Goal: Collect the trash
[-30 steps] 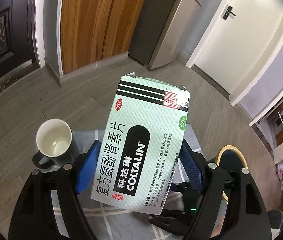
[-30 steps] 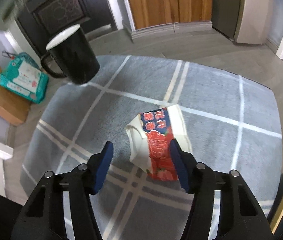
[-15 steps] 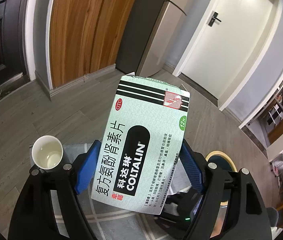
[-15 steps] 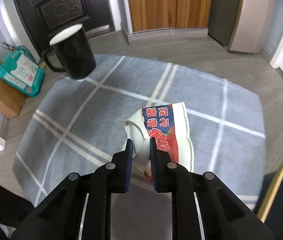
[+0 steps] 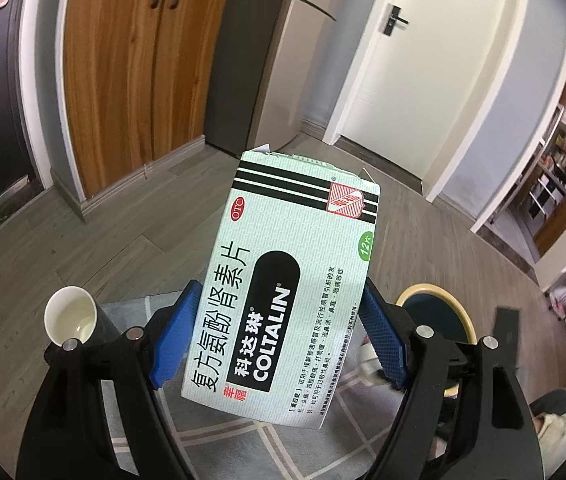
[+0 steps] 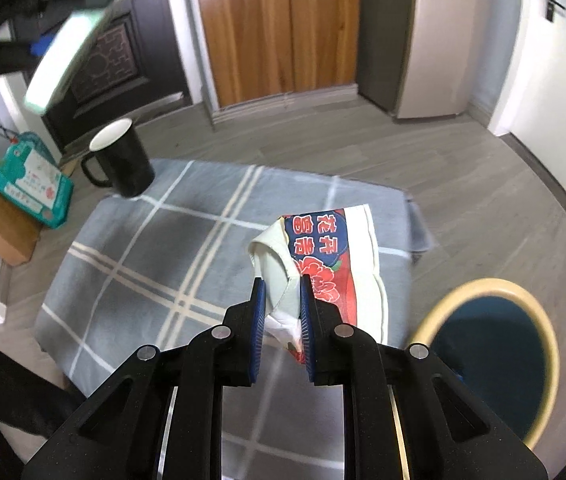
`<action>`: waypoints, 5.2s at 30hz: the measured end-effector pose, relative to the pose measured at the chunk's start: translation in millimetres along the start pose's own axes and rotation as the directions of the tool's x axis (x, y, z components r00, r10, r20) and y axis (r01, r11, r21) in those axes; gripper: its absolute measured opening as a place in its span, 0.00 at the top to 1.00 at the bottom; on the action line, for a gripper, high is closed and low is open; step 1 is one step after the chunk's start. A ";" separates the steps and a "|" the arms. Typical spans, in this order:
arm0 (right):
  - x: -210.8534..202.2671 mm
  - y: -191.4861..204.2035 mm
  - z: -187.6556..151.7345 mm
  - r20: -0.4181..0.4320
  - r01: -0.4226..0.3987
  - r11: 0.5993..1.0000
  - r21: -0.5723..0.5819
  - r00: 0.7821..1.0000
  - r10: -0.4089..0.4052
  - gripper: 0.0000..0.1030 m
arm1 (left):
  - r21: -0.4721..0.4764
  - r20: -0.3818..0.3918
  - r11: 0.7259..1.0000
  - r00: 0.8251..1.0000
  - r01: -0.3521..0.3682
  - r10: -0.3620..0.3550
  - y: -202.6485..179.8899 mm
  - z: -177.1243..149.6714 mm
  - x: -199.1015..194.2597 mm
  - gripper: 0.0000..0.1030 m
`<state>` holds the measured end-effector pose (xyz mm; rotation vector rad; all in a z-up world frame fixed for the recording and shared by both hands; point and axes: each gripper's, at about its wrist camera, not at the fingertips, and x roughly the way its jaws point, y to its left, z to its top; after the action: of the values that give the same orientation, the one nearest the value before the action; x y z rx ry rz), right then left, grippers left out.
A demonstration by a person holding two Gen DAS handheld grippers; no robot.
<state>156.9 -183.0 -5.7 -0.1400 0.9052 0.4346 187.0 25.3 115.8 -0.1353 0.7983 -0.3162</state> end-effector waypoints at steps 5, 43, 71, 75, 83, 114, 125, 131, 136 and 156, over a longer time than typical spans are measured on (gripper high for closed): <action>-21.5 -22.8 -12.6 0.039 0.010 0.999 0.045 0.999 -0.012 0.82 | 0.052 -0.016 0.999 1.000 0.002 -0.001 -20.2 -6.9 8.7 0.26; -42.4 -153.0 -108.4 -0.039 0.111 0.927 0.359 0.994 -0.104 0.82 | 0.178 -0.310 0.953 0.933 0.246 -0.183 -174.8 -75.9 150.8 0.25; -44.0 -170.7 -130.2 -0.109 0.169 0.900 0.401 0.985 -0.137 0.72 | 0.036 -0.398 0.949 0.875 0.314 -0.275 -208.2 -89.7 212.8 0.24; -56.2 -172.9 -130.9 -0.087 0.183 0.885 0.428 0.983 -0.162 0.47 | 0.063 -0.372 0.948 0.889 0.313 -0.268 -208.2 -87.3 199.3 0.17; -86.9 -170.6 -137.2 -0.038 0.195 0.859 0.474 0.979 -0.202 0.29 | 0.117 -0.330 0.945 0.909 0.305 -0.252 -204.8 -84.0 173.9 0.12; -162.1 -109.3 -179.2 0.145 0.234 0.866 0.441 0.934 -0.326 0.10 | 0.374 -0.055 0.923 0.996 0.086 -0.071 -189.4 -153.2 53.1 0.06; -156.1 -103.8 -180.4 0.128 0.227 0.878 0.421 0.944 -0.305 0.09 | 0.390 -0.060 0.917 0.996 0.083 -0.064 -193.4 -163.8 51.1 0.06; -153.3 -104.2 -180.4 0.123 0.219 0.879 0.424 0.947 -0.295 0.08 | 0.397 -0.063 0.914 0.996 0.086 -0.066 -194.9 -165.2 52.1 0.06; -152.7 -104.1 -180.2 0.122 0.214 0.879 0.426 0.949 -0.291 0.07 | 0.401 -0.065 0.912 0.996 0.087 -0.066 -196.3 -165.4 52.2 0.06; -151.1 -102.1 -181.1 0.122 0.214 0.879 0.426 0.949 -0.290 0.07 | 0.408 -0.070 0.908 0.995 0.093 -0.071 -199.7 -164.9 52.3 0.06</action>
<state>-13.4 -375.5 -4.8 0.1641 0.7653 0.0046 56.8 -180.6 13.4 0.2386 0.7639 -0.5637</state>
